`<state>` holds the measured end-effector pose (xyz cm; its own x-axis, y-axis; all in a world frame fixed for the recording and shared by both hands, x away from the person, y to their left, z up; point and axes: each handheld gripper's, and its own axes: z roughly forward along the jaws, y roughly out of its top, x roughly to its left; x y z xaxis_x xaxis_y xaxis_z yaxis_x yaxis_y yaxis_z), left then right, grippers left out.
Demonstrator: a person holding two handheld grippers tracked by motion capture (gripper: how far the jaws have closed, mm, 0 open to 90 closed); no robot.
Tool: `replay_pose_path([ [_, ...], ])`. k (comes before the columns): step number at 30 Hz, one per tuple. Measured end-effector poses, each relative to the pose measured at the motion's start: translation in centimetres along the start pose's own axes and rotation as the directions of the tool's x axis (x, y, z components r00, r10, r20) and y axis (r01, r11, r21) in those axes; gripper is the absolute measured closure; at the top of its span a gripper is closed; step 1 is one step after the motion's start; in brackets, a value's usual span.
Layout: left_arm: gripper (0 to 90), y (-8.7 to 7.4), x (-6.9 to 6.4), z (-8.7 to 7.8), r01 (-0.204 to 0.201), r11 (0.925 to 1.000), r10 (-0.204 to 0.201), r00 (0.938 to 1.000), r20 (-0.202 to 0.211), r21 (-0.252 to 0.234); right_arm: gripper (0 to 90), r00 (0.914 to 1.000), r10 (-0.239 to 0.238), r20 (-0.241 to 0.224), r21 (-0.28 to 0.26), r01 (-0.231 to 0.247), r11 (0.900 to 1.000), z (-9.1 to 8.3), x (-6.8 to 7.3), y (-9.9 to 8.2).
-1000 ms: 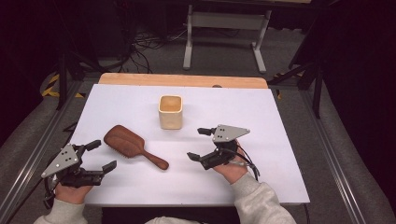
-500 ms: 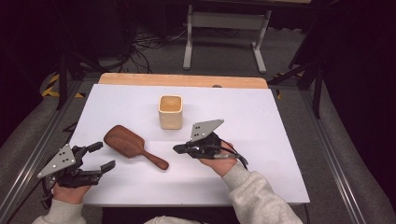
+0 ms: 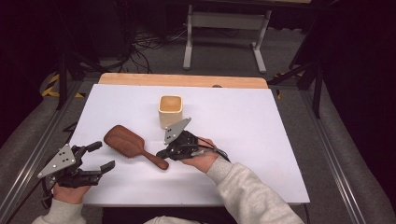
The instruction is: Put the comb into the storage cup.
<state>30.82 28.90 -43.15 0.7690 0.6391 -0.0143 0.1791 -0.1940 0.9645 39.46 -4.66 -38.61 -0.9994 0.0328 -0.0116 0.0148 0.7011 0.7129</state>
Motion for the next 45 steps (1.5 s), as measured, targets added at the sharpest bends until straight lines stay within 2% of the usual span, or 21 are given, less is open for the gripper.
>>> replay_pose_path([
  [7,16.0,-0.1,0.1,0.1,-0.003,1.0000,0.003,1.0000,-0.002,0.002,90.0,0.9996,-0.014,-0.024,0.054,0.015,0.9984,1.7,0.0,-0.1],
  [11,16.0,-0.1,0.0,0.1,-0.002,1.0000,0.002,1.0000,-0.001,0.005,90.0,0.9989,0.007,-0.046,0.089,-0.002,0.9960,2.4,0.0,-0.3],
  [14,16.0,-0.1,0.0,0.2,-0.002,1.0000,0.002,1.0000,-0.002,0.005,90.0,0.9980,0.002,-0.063,0.122,0.006,0.9925,3.0,0.0,-0.4],
  [18,15.3,-0.1,0.0,0.2,-0.005,1.0000,0.005,1.0000,-0.008,0.007,90.0,0.9971,0.000,-0.076,0.141,0.011,0.9899,3.8,-0.1,-0.6],
  [21,15.1,-0.1,0.0,0.2,0.000,1.0000,0.001,1.0000,-0.009,0.004,90.0,0.9944,-0.001,-0.106,0.163,0.018,0.9865,4.3,-0.1,-0.7],
  [26,15.0,-0.1,0.0,0.3,-0.005,1.0000,0.005,1.0000,-0.004,0.006,90.0,0.9933,-0.005,-0.116,0.189,0.027,0.9815,4.9,0.1,-0.8],
  [27,15.0,-0.1,0.0,0.2,-0.007,0.9999,0.007,1.0000,-0.005,0.010,90.0,0.9944,0.001,-0.105,0.195,0.020,0.9807,5.1,0.1,-0.8],
  [28,15.0,-0.1,0.0,0.3,-0.003,0.9999,0.003,1.0000,-0.003,0.010,90.0,0.9923,0.001,-0.123,0.203,0.025,0.9788,5.2,0.0,-0.9],
  [33,14.5,-0.1,0.1,0.2,-0.007,0.9999,0.007,1.0000,-0.005,0.008,90.0,0.9949,0.007,-0.100,0.229,0.016,0.9733,5.6,0.0,-1.0],
  [37,14.2,-0.1,0.1,0.2,-0.008,0.9999,0.008,1.0000,-0.006,0.006,90.0,0.9964,0.005,-0.085,0.252,0.017,0.9676,5.6,-0.5,-1.4],
  [45,13.8,-0.2,0.1,0.2,-0.004,1.0000,0.004,1.0000,-0.007,0.003,90.0,0.9991,0.013,-0.040,0.257,-0.002,0.9665,5.2,-1.6,-1.9],
])
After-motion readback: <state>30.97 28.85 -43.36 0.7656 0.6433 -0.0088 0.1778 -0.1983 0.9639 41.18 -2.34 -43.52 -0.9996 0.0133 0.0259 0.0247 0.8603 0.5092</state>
